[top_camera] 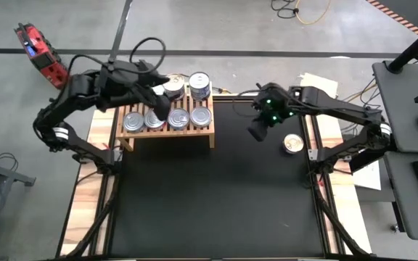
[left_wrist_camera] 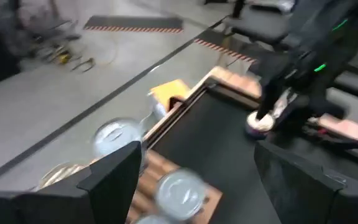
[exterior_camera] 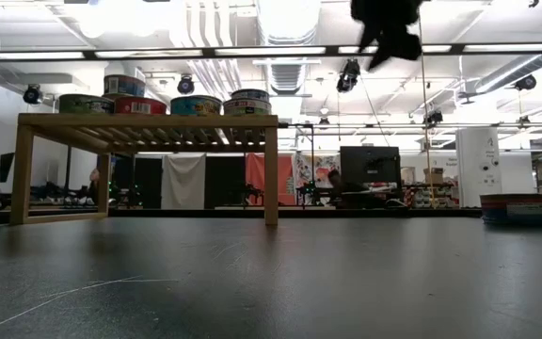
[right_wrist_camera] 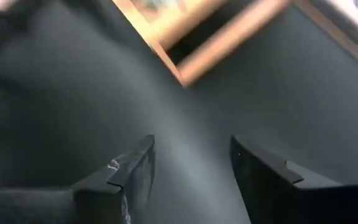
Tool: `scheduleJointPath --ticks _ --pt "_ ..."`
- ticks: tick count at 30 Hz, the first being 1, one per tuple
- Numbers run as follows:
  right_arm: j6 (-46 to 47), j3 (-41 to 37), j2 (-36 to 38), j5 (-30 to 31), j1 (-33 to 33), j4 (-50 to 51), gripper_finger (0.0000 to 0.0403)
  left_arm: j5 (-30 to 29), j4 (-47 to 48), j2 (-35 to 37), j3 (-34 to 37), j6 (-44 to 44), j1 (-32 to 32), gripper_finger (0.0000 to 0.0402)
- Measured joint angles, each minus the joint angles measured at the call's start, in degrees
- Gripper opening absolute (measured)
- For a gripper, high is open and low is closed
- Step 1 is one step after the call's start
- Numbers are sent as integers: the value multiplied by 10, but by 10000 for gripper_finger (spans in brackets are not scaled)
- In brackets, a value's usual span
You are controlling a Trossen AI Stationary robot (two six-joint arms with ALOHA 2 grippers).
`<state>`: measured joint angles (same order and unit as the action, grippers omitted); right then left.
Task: Stack canned seafood by type on shelf
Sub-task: Stack the blue pink tuna can on top of the other blue pink tuna can on the shelf
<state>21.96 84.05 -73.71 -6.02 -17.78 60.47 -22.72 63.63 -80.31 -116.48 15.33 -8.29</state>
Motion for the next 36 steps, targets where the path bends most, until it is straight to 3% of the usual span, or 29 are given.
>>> scheduleJointPath --ticks 4,8,14,19,24,29,36 --pt "42 -4 -25 0 -11 109 174 47 -100 -18 20 -53 25 296" --pt "52 -21 -55 2 -21 174 144 54 -176 -29 43 -112 53 282" --pt "50 -108 -58 2 -41 118 76 51 -226 -22 89 -111 73 250" --pt "65 -206 -15 -3 -67 56 19 51 -298 11 156 -87 92 225" --pt "135 -281 46 2 -82 22 13 19 -376 44 230 -49 95 204" --pt "207 -329 74 63 -87 24 13 -53 -412 55 284 -20 94 188" --pt "245 -358 76 91 -93 47 13 -65 -447 52 290 -13 94 178"
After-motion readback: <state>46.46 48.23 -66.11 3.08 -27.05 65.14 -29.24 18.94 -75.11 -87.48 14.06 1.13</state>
